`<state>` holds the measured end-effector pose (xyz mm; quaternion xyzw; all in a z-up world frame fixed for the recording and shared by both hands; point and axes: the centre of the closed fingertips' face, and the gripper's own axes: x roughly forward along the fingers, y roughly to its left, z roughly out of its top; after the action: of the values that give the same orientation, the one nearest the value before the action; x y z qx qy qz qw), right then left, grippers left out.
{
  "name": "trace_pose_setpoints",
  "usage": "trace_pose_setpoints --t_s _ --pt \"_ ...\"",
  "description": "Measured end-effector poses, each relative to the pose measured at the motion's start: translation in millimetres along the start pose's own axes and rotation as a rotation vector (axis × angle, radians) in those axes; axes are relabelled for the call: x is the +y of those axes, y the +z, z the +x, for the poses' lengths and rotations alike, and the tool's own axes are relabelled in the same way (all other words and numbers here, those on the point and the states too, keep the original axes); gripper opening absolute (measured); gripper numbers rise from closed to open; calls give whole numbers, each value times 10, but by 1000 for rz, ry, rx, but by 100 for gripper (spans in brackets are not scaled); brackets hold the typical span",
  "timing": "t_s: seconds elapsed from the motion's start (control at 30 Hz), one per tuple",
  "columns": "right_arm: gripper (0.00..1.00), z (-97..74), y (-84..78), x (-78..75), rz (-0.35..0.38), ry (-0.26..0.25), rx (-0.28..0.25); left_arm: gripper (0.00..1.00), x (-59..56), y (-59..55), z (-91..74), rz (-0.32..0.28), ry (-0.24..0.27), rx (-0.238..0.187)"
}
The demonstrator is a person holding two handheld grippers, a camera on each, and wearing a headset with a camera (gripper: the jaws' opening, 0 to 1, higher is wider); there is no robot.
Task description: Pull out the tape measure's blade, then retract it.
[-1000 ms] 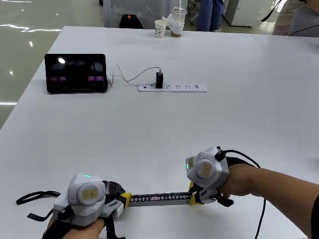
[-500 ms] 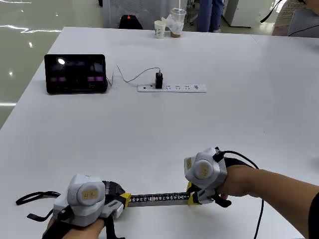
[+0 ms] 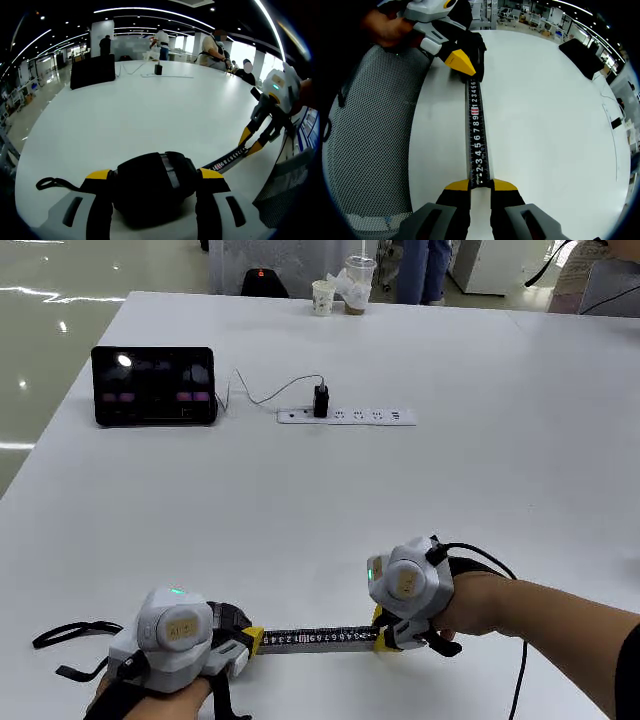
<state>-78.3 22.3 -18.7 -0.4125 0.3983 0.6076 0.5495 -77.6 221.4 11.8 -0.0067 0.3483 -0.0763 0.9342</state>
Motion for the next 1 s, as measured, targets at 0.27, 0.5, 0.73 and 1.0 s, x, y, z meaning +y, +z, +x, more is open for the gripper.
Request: trace_pose_setpoints --t_s 0.27,0.5,0.73,1.0 --pt "11 16 32 8 -4 6 7 63 1 0 1 0 0 -1" --pt "11 20 59 27 0 11 0 63 -4 -2 -6 3 -1 -2" --pt "11 28 75 31 5 7 -4 63 -4 -6 -5 2 -2 -3" --pt "11 40 108 35 3 9 -7 63 1 -5 -5 3 -1 -3"
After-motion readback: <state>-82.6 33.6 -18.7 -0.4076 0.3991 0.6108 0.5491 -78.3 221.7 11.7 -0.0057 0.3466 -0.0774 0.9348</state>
